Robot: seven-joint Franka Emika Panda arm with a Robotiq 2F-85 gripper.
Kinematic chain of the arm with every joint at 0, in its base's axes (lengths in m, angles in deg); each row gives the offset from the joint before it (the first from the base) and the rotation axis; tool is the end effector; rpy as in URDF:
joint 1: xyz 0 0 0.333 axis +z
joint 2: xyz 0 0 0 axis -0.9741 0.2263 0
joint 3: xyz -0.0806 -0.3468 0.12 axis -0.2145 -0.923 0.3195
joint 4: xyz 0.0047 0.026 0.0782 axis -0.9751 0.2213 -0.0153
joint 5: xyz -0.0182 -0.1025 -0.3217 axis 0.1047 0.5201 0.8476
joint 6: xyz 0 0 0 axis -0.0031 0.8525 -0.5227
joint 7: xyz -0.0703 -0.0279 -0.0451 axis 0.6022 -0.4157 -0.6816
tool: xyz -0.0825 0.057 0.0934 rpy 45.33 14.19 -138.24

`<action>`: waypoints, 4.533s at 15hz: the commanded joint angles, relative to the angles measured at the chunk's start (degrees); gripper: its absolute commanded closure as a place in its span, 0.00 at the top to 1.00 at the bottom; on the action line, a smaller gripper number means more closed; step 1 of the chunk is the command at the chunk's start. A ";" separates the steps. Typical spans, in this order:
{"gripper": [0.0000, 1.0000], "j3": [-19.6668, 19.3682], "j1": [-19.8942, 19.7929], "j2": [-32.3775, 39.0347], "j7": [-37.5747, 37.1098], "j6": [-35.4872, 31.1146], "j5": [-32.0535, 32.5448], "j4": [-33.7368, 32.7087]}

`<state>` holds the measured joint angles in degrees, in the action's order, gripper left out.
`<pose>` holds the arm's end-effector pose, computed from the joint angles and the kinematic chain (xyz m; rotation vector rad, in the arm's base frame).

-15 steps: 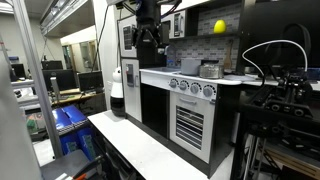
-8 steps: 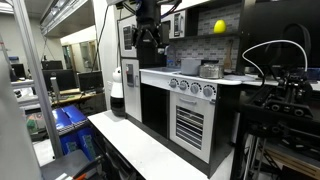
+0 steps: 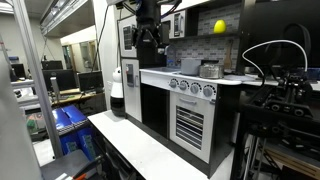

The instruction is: Take the yellow object from the shelf and place it in the silver pot at the left

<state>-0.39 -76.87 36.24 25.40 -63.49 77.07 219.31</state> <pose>0.2743 0.0060 0.5287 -3.1233 -0.0171 0.0287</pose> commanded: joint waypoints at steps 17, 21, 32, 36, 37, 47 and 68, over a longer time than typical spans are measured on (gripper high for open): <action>1.00 -0.06 -4.02 13.89 -2.46 -31.88 15.90 -12.74; 1.00 1.82 -6.70 20.68 -9.87 -44.69 21.24 -17.37; 1.00 5.01 -8.37 32.34 -33.62 -53.19 48.39 -30.95; 1.00 5.00 -7.85 34.76 -42.55 -53.05 56.93 -34.10; 1.00 5.11 -7.58 34.92 -45.35 -51.77 58.23 -34.45; 1.00 4.04 -7.75 33.18 -42.65 -55.30 56.15 -31.22; 1.00 2.07 -7.16 41.61 -64.93 -59.88 83.31 -40.95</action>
<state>1.75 -84.26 74.96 -35.93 -122.21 156.88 181.68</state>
